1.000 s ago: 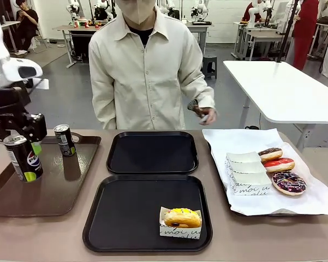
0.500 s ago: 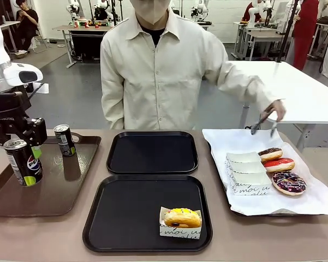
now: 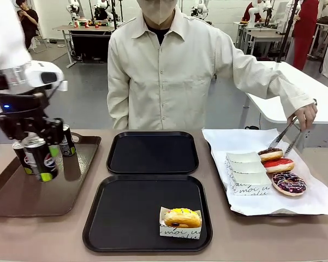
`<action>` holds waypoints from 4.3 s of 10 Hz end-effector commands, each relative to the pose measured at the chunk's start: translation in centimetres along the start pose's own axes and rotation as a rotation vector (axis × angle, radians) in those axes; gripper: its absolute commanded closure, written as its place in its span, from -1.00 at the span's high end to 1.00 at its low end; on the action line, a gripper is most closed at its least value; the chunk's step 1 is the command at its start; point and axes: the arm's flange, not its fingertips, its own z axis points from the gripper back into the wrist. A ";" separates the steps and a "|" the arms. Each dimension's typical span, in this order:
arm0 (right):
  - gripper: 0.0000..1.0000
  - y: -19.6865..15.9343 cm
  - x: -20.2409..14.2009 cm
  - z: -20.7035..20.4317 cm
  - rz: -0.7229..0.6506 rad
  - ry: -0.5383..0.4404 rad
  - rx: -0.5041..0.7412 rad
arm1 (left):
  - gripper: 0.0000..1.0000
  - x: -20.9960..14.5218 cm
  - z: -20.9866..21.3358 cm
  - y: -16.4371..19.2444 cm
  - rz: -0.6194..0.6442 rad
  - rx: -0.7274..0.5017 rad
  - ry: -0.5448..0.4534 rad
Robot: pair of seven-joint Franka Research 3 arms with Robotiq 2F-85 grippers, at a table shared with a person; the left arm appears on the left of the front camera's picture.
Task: Set up donuts and drinks on trays.
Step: Pick up one Pepsi coke and place it on the Flat Tray.
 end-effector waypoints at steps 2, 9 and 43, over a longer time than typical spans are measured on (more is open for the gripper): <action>1.00 0.0 0.1 0.2 0.008 -0.006 0.025 | 0.16 1.1 0.3 -6.6 -0.062 0.033 -0.094; 1.00 0.0 0.1 0.2 0.008 -0.006 0.025 | 0.16 3.5 -1.5 -12.7 -0.185 -0.028 -0.082; 1.00 0.0 0.1 0.2 0.008 -0.006 0.025 | 1.00 0.4 -2.4 -4.0 -0.058 -0.070 -0.034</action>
